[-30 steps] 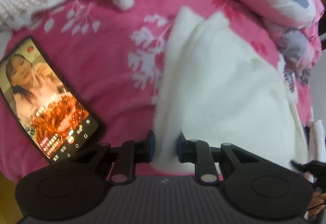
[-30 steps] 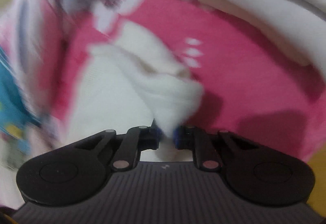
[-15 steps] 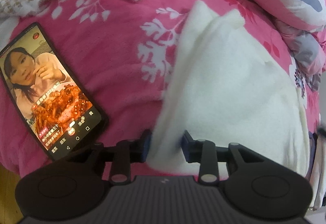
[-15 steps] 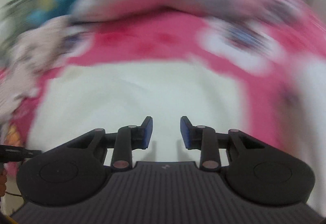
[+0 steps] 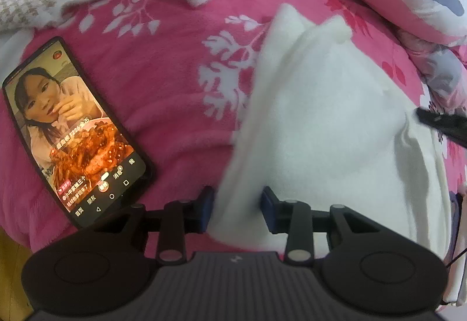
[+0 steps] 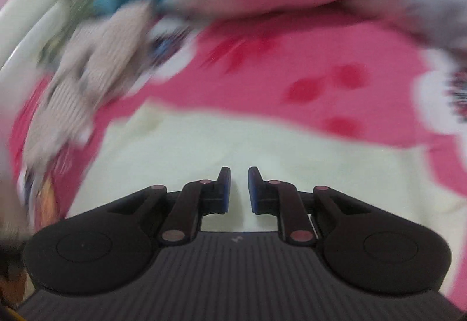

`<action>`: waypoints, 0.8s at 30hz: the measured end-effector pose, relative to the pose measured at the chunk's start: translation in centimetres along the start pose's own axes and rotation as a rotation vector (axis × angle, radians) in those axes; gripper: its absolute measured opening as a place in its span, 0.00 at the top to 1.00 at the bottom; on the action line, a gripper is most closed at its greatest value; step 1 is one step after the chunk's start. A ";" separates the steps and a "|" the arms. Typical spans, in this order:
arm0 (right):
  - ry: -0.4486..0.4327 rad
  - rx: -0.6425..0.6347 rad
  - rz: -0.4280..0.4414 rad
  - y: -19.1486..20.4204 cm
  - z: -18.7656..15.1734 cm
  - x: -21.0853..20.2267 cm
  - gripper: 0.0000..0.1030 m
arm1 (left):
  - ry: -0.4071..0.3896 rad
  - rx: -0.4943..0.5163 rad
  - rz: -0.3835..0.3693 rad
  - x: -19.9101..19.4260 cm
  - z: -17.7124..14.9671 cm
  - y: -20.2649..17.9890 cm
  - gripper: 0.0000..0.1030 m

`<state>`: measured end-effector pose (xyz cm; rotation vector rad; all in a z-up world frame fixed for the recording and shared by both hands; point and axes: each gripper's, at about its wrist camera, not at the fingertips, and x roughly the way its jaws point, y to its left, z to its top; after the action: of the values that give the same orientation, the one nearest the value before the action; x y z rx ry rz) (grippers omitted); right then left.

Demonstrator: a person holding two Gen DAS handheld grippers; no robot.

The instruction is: Fold clothes

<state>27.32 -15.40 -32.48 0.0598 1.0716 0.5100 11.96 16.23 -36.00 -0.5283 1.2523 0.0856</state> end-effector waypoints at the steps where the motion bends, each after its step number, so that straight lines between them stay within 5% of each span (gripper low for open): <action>1: 0.017 -0.027 -0.025 0.3 0.1 1.6 0.89 | -0.002 0.001 0.003 0.0 0.0 -0.1 0.62; 4: -0.033 0.078 -0.083 -1.8 1.3 5.1 0.92 | -0.005 0.015 0.012 0.1 0.1 -0.4 0.61; 7: -0.122 0.214 -0.110 -3.3 1.9 3.8 0.88 | -0.004 0.016 0.017 -0.3 0.0 0.3 0.57; 11: -0.092 0.101 0.040 -0.9 1.6 1.4 0.88 | 0.003 -0.001 0.004 -0.6 -0.1 0.8 0.55; 16: 0.034 -0.055 0.045 2.6 2.1 6.1 0.88 | 0.001 0.001 0.002 -0.6 -0.2 0.7 0.50; 21: -0.146 0.057 0.010 2.9 3.6 6.0 0.87 | -0.005 0.011 0.013 -0.8 -0.5 0.6 0.48; 24: -0.114 0.037 0.063 3.6 2.4 3.8 0.87 | -0.008 -0.006 0.007 -0.9 -0.6 0.9 0.48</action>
<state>29.45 -10.09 -33.43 0.1538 0.9701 0.5374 10.84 16.95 -35.57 -0.5279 1.2462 0.0973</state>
